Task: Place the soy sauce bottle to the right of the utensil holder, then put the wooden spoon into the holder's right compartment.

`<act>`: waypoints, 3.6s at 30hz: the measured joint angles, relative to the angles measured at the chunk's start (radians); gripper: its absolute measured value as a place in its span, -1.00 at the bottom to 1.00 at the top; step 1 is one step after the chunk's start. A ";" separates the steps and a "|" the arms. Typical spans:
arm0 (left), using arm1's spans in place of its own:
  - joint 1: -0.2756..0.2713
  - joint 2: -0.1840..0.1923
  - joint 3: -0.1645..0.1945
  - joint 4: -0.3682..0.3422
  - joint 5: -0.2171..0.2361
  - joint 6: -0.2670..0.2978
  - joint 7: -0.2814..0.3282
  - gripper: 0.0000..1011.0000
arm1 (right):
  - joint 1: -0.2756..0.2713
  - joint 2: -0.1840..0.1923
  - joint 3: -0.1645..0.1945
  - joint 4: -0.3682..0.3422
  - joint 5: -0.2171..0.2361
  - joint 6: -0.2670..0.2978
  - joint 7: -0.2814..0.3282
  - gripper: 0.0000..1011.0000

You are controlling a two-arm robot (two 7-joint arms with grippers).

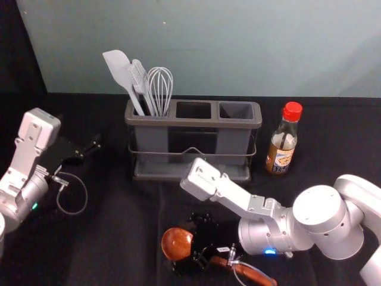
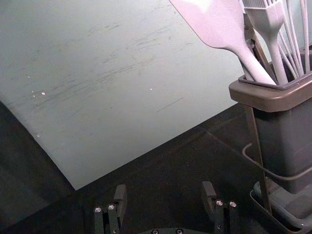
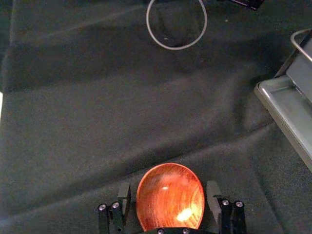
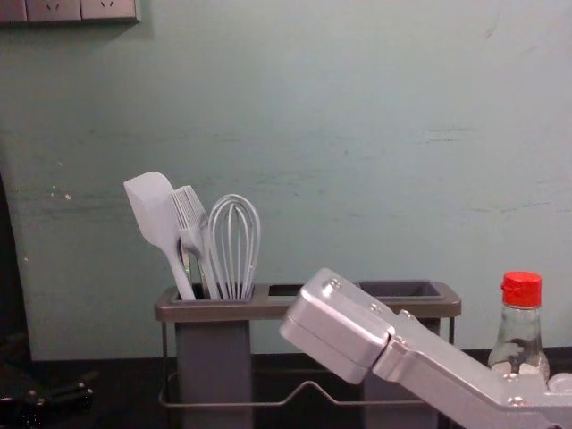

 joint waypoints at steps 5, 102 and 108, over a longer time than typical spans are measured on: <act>0.000 0.000 0.000 0.000 0.000 0.000 0.000 0.99 | -0.006 -0.008 0.006 0.006 -0.005 0.004 0.000 0.99; 0.000 0.000 0.000 0.000 0.000 0.000 0.000 0.99 | -0.049 -0.151 0.413 -0.080 0.130 -0.440 -0.284 0.66; 0.000 0.000 0.000 0.000 0.000 0.000 0.000 0.99 | -0.007 -0.203 0.413 0.009 0.109 -0.513 -0.291 0.66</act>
